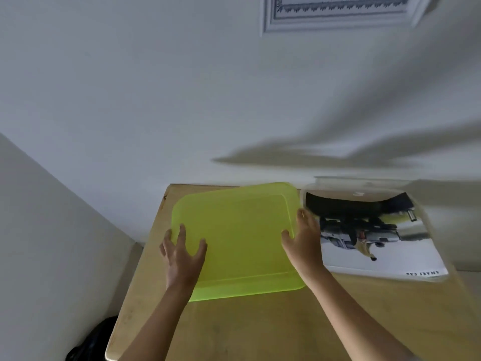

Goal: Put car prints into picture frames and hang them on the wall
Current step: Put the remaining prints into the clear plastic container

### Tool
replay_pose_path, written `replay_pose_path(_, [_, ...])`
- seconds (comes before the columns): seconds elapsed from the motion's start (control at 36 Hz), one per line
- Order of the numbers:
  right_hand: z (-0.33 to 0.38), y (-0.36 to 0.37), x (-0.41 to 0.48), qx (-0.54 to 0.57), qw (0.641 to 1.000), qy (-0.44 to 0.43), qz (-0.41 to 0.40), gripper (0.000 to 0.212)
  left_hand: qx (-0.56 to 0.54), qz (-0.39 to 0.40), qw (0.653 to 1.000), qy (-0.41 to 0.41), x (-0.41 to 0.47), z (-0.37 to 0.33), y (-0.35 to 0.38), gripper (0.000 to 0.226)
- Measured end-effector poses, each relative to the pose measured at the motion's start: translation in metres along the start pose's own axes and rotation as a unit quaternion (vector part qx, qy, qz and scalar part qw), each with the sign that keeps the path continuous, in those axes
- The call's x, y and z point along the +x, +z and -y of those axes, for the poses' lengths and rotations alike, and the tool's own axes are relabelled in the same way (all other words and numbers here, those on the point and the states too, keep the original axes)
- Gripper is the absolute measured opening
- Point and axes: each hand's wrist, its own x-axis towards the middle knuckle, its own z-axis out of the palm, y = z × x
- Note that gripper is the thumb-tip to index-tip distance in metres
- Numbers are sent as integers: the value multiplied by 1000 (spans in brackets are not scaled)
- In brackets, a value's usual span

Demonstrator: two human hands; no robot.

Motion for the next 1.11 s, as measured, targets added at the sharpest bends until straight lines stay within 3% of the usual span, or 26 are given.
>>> replay_pose_path(0.22, [-93, -115, 45, -22, 996, 76, -49, 61, -1, 65, 996, 64, -28, -119, 93, 71])
replay_pose_path(0.47, [-186, -180, 66, -59, 992, 103, -42, 57, 51, 117, 987, 94, -61, -188, 170, 75])
replay_pose_path(0.92, [-249, -179, 75, -49, 997, 58, -13, 61, 133, 119, 979, 94, -65, -195, 197, 79])
replay_pose_path(1.11, [-259, -173, 72, 18, 998, 47, -24, 61, 60, 179, 980, 65, -62, -185, 191, 84])
